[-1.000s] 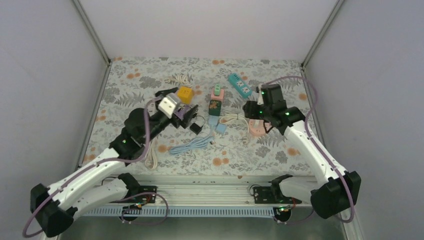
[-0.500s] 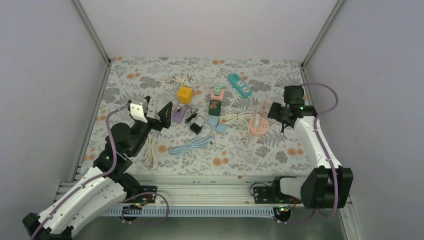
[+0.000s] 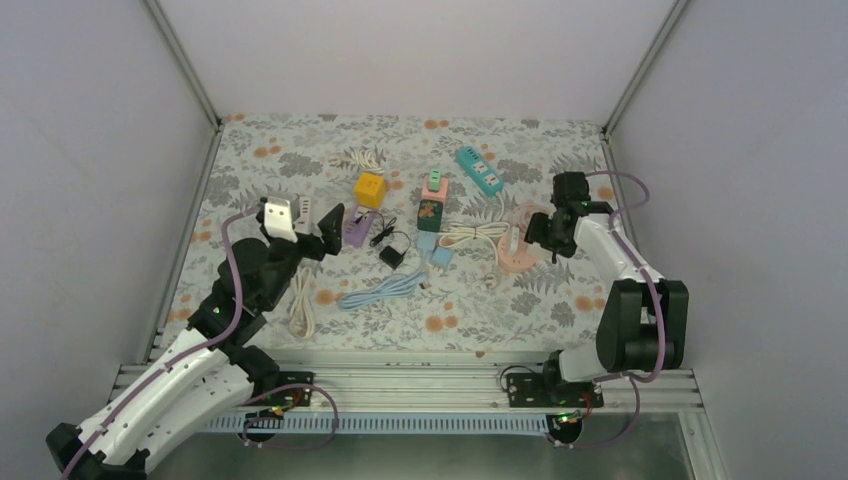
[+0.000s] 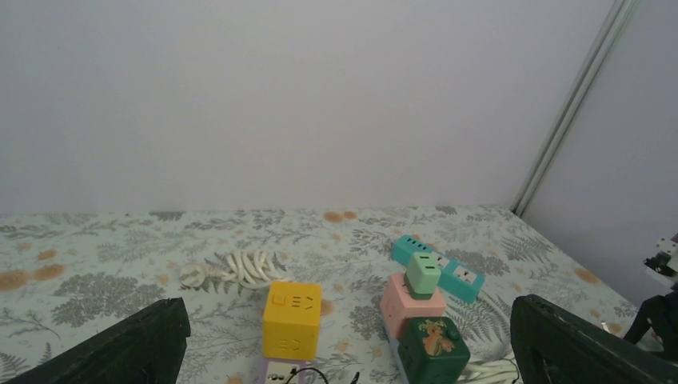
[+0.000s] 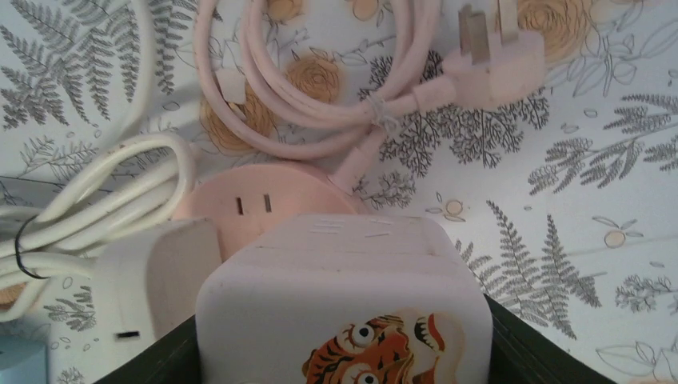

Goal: Insert the plug

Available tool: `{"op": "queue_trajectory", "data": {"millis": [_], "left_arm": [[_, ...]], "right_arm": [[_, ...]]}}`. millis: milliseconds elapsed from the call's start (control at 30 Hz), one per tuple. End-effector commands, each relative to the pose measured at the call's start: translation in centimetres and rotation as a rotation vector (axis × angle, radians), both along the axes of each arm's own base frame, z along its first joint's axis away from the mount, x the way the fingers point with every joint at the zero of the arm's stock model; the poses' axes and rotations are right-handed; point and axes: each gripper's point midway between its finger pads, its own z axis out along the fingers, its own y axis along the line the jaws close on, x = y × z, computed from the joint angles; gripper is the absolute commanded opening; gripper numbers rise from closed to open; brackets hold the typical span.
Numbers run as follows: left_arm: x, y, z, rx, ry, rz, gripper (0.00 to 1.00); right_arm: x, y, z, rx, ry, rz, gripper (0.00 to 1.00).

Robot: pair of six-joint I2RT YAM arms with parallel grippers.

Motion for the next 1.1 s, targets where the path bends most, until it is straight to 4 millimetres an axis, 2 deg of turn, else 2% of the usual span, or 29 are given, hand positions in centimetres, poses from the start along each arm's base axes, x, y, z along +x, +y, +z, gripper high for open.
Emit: {"op": "queue_trajectory", "data": {"millis": [0, 333, 433, 700, 1000, 1067], "left_arm": [[-0.2, -0.1, 0.4, 0.01, -0.017, -0.019, 1.0], [-0.3, -0.5, 0.3, 0.021, -0.017, -0.042, 1.0], [-0.2, -0.5, 0.3, 0.024, -0.017, -0.043, 1.0], [-0.3, -0.7, 0.3, 0.024, -0.017, -0.054, 1.0], [-0.2, -0.8, 0.1, 0.03, -0.009, -0.058, 1.0], [-0.2, -0.9, 0.0, 0.032, -0.007, -0.059, 1.0]], "right_arm": [[0.9, 0.4, 0.1, 0.011, -0.02, 0.034, 0.17], [0.1, 1.7, -1.1, 0.077, 0.019, 0.067, 0.17], [-0.1, 1.8, -0.9, 0.091, 0.031, 0.059, 0.15], [-0.6, 0.9, -0.3, 0.037, 0.041, 0.044, 0.15], [0.1, 2.7, 1.0, 0.131, -0.015, 0.094, 0.14], [0.1, 2.2, 1.0, 0.108, -0.011, 0.074, 0.14]]}}
